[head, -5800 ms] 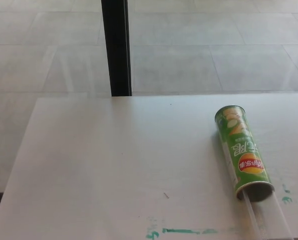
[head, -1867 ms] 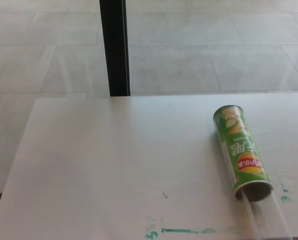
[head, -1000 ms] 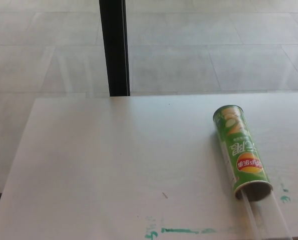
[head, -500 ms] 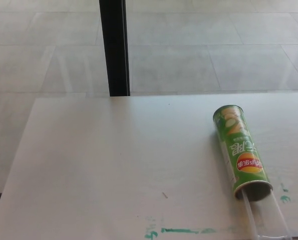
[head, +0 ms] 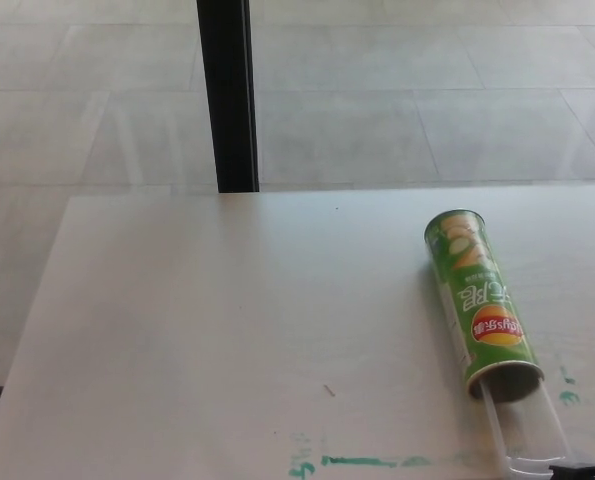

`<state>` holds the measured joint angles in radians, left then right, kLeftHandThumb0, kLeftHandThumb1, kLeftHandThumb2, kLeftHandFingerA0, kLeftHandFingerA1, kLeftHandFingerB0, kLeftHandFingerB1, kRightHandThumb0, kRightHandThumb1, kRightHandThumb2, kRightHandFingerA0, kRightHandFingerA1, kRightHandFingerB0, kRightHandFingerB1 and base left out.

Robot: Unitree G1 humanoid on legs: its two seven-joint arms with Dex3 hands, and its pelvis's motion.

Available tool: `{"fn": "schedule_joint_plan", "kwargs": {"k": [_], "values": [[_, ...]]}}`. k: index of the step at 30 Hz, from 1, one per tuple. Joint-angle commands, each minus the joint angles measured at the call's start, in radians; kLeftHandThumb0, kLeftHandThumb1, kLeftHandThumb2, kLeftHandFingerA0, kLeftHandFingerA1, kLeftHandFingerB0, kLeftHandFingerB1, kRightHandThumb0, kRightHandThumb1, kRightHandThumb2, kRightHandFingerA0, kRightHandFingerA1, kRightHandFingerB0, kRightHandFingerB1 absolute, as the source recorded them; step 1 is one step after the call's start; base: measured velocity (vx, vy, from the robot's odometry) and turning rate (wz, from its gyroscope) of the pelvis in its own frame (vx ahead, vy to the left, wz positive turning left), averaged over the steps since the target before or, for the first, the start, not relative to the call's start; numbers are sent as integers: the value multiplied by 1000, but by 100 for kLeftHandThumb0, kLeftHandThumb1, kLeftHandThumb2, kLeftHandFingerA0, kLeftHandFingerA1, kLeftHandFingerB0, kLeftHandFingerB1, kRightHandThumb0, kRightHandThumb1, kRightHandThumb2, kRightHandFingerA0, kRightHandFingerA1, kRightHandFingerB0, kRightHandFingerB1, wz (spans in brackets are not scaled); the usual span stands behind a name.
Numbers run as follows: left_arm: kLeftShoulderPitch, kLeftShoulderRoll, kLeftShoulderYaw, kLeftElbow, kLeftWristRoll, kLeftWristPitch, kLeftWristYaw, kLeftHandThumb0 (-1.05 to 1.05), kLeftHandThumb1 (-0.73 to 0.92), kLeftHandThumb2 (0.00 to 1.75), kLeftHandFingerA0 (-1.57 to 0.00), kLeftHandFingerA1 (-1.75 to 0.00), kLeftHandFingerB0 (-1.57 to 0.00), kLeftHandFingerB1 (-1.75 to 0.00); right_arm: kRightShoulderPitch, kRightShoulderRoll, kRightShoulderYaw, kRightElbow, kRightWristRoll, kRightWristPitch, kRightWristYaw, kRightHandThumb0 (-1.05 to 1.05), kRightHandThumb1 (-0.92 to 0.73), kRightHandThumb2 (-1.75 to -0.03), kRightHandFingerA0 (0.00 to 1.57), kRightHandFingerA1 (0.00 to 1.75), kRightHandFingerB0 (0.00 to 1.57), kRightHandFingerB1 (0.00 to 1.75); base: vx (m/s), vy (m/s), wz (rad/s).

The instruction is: Use the right hand as a fist to push the chips tray inside its container kept in the middle of the desk

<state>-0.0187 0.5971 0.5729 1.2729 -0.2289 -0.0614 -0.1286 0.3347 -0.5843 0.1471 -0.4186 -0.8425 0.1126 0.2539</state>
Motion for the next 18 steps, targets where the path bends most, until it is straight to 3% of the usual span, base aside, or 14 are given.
{"fn": "schedule_joint_plan", "kwargs": {"k": [1, 5, 7, 11, 12, 13, 14, 15, 17, 18], "values": [[-2, 20, 10, -4, -24, 10, 11, -81, 92, 67, -54, -74, -43, -51, -42, -2, 16, 42, -34, -16, -14, -82, -67, -60, 109, 104, 43, 71, 0, 0, 0], [11, 17, -12, -8, -9, -2, 17, -82, 92, 68, -58, -71, -43, -49, -79, -4, 17, 54, -40, 3, 18, -80, -66, -60, 110, 103, 40, 71, 0, 0, 0], [13, 17, -13, -8, -11, -8, 7, -82, 92, 71, -57, -74, -39, -49, -119, -1, 18, 82, -41, -6, 0, -82, -64, -61, 107, 116, 37, 72, 0, 0, 0], [11, 20, -27, -5, -5, -6, 15, -81, 92, 70, -54, -68, -41, -49, -147, 0, 25, 91, -45, -1, 11, -81, -67, -61, 110, 111, 38, 73, 0, 0, 0], [8, 17, -16, -2, -17, -5, 21, -80, 92, 68, -57, -73, -43, -50, -171, 1, 32, 97, -49, 0, 18, -80, -52, -105, 113, 111, 36, 70, 0, 0, 0], [18, 13, -13, -4, -21, -7, 19, -81, 92, 68, -57, -73, -42, -49, -174, -4, 37, 95, -58, 0, 24, -85, -68, -62, 112, 111, 35, 73, 0, 0, 0], [23, 12, -18, -6, -17, -9, 18, -81, 92, 70, -55, -72, -40, -50, -183, -8, 41, 96, -55, -1, 36, -83, -69, -61, 114, 110, 36, 74, 0, 0, 0], [23, 13, -20, -6, -15, -9, 19, -76, 71, 110, -56, -75, -39, -60, -191, -8, 45, 98, -53, -1, 42, -85, -69, -61, 112, 109, 36, 75, 0, 0, 0], [25, 14, -20, -5, -16, -9, 20, -76, 71, 110, -56, -75, -39, -60, -197, -6, 50, 99, -55, -1, 45, -85, -69, -61, 112, 109, 36, 75, 0, 0, 0], [25, 15, -19, -5, -17, -7, 19, -80, 92, 69, -58, -73, -42, -49, -202, -5, 53, 103, -56, -4, 42, -84, -68, -61, 115, 108, 37, 74, 0, 0, 0]]}}
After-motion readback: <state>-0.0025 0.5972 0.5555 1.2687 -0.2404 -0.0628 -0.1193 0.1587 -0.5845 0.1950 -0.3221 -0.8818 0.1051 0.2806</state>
